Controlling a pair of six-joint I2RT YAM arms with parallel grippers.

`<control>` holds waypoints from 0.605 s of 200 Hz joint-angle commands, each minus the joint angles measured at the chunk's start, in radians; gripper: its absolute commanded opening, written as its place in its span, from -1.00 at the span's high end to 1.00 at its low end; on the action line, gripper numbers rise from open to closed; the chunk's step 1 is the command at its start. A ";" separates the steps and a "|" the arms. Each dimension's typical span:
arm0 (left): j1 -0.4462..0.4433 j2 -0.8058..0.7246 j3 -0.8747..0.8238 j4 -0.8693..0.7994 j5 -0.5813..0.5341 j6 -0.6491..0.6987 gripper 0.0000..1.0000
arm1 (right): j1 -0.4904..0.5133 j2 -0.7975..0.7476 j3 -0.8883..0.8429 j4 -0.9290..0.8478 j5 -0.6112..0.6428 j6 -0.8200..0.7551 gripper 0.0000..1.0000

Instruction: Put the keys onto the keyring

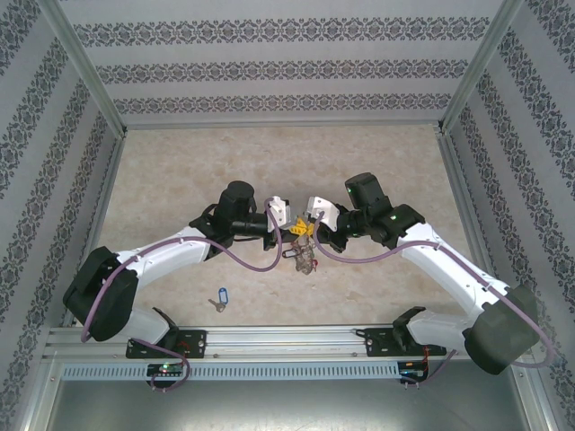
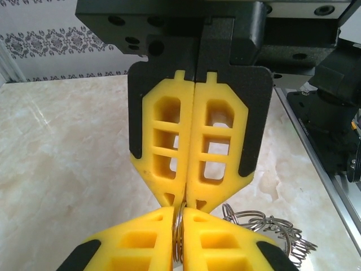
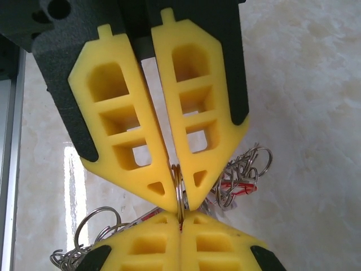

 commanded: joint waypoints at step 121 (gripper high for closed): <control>0.027 0.014 -0.117 0.572 0.104 -0.358 1.00 | -0.089 0.047 -0.076 0.115 -0.206 0.069 0.82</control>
